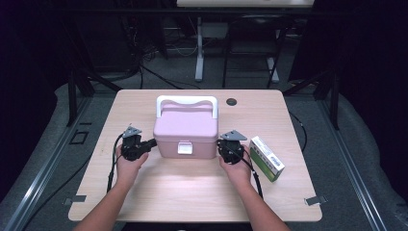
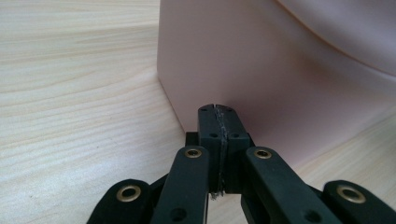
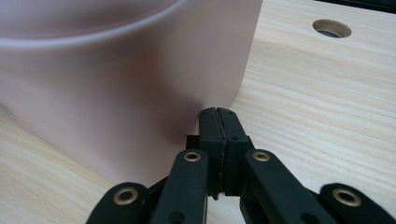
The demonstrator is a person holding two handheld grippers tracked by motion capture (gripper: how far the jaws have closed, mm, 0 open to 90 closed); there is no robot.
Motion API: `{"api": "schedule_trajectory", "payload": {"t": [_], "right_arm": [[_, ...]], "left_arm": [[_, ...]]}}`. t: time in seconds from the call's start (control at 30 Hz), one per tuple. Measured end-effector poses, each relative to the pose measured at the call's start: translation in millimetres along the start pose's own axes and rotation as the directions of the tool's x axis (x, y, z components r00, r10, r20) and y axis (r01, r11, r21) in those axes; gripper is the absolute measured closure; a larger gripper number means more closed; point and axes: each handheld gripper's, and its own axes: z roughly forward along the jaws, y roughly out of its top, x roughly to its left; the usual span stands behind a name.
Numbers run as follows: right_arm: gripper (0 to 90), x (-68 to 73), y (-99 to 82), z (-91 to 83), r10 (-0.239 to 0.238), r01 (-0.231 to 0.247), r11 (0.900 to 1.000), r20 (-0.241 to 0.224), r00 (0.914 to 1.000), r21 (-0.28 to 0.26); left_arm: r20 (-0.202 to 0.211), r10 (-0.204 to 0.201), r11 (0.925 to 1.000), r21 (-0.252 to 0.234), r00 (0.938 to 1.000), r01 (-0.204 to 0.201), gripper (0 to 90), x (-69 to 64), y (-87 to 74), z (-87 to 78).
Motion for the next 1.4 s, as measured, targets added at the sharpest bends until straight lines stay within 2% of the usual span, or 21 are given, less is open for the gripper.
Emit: {"api": "schedule_trajectory", "payload": {"t": [0.07,0.27,0.57,0.77,0.93,1.07,1.13,1.4], "right_arm": [[90.0,0.0,-1.1,-2.9,0.010,-0.010,0.9999,0.000,1.0000,0.008],[90.0,1.7,-3.8,-12.1,-0.002,0.001,0.9994,0.012,0.9999,0.034],[90.0,3.9,-6.2,-16.8,-0.011,0.010,0.9992,0.007,0.9999,0.039],[90.0,5.1,-7.7,-19.6,-0.012,0.012,0.9991,-0.001,0.9999,0.040],[90.0,6.5,-9.1,-22.4,-0.015,0.015,0.9989,-0.002,0.9999,0.044],[90.0,7.2,-9.7,-25.0,-0.017,0.017,0.9985,-0.002,0.9999,0.053],[90.0,7.7,-9.6,-26.9,-0.024,0.024,0.9977,-0.002,0.9997,0.063],[90.0,11.6,-12.7,-32.4,-0.025,0.026,0.9974,-0.005,0.9997,0.068]], "left_arm": [[0.002,0.003,1.0000,0.001,1.0000,-0.003,89.9,-2.7,-1.0,-0.6],[0.003,0.009,0.9999,0.010,1.0000,-0.009,89.9,-10.5,-5.6,-6.3],[0.010,-0.003,0.9998,0.018,0.9999,0.003,89.9,-11.2,-7.6,-9.8],[0.024,0.015,0.9992,0.038,0.9996,-0.016,89.9,-11.9,-8.6,-14.4],[0.000,0.031,0.9986,0.041,0.9995,-0.031,89.9,-16.9,-10.0,-17.2],[0.005,0.037,0.9984,0.042,0.9993,-0.037,89.9,-19.0,-12.3,-19.8],[0.012,0.018,0.9989,0.042,0.9998,-0.018,89.9,-19.7,-13.6,-21.2],[0.021,0.009,0.9986,0.051,0.9997,-0.010,89.9,-21.7,-17.2,-27.1]]}}
